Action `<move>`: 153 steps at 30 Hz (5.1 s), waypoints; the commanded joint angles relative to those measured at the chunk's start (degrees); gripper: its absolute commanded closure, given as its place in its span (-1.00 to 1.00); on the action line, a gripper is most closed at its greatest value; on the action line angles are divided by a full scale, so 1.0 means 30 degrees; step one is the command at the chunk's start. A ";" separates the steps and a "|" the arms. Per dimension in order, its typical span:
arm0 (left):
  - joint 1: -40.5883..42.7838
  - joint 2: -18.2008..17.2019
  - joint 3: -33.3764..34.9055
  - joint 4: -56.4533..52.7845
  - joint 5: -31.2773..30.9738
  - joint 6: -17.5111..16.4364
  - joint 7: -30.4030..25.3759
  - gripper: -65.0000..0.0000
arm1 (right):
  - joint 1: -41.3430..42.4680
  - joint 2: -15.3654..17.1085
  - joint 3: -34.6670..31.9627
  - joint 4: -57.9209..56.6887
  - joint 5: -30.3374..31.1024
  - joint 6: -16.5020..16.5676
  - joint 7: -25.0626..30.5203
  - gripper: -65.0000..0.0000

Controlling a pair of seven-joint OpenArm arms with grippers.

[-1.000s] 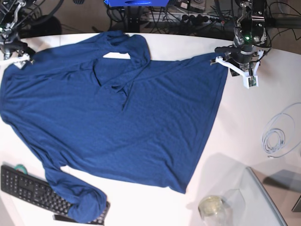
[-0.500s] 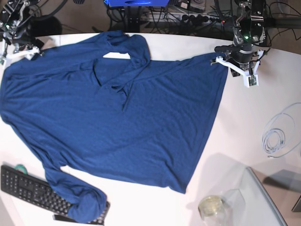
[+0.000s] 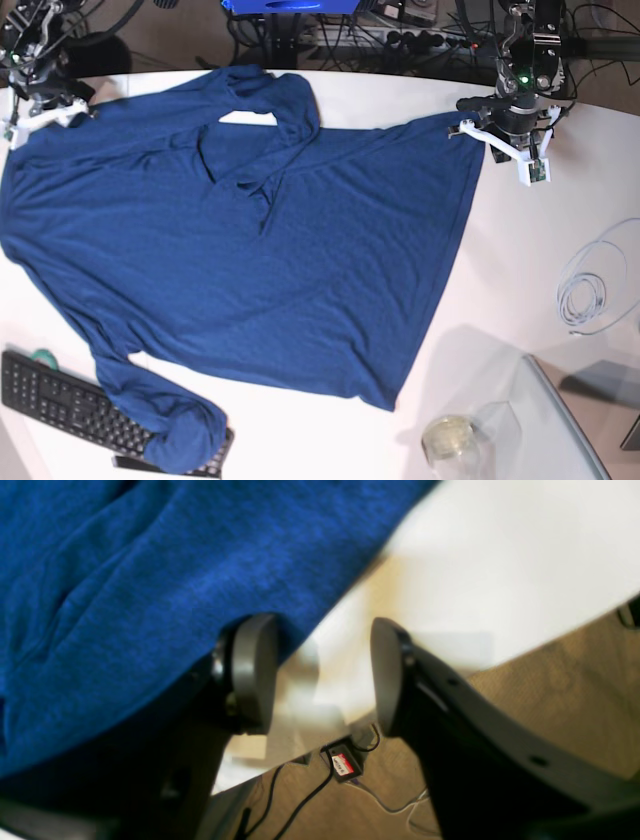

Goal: Layout the t-shirt on the table in an organized manner, then fold the t-shirt properly
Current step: 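Hold the shirt corners with both grippers and stretch the shirt taut, then regrasp the shirt corner with the left gripper and lift it slightly, then pull the shirt edge taut between both grippers, straightening the hem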

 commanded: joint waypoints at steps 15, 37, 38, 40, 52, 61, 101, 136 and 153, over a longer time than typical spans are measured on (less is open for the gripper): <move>-0.0112 -0.0152 -0.0100 0.0269 0.0142 -0.0006 -0.0326 1.00 | -0.0425 -0.0056 0.0233 0.2012 0.0169 0.0887 -0.1043 0.98; -0.0141 -0.0152 -0.0100 0.0298 0.0201 -0.0006 -0.0326 1.00 | -0.1158 0.0003 0.3075 0.3418 0.0140 0.0917 -0.3974 1.00; -0.0141 -0.0181 -0.0100 0.0298 0.0201 -0.0006 -0.0326 1.00 | -0.1158 0.0032 0.3075 0.3418 0.0140 0.0917 -0.4032 1.00; -0.0141 -0.0181 -0.0100 0.0298 0.0171 -0.0006 -0.0326 1.00 | -0.1158 0.0032 0.3075 0.3418 0.0140 0.0917 -0.4032 1.00; 0.1354 0.0698 0.1307 0.4342 -0.1294 -0.0006 0.0875 1.00 | -0.0865 0.0003 0.2900 0.3418 0.0140 0.0917 -0.4032 1.00; 0.3024 0.0757 -0.2532 0.4020 -1.0319 -0.1237 0.0875 0.50 | -0.0865 0.0032 0.2900 0.3418 0.0140 0.0946 -0.4003 1.00; 0.2057 0.1665 -0.3675 -0.0317 -1.0788 -0.3288 0.1022 0.04 | -0.0865 0.0003 0.2929 0.3418 0.0140 0.0946 -0.4003 1.00; 0.3317 0.1226 -0.3938 0.2613 -1.0730 -0.3288 0.0963 1.00 | -0.1275 -0.0026 0.3105 0.5792 0.0140 0.0946 -0.6113 1.00; 0.0797 0.1079 -0.4700 0.3521 -1.0730 -0.3288 0.1022 1.00 | 0.0483 0.0003 0.5742 0.9396 0.0169 0.5224 -0.6230 1.00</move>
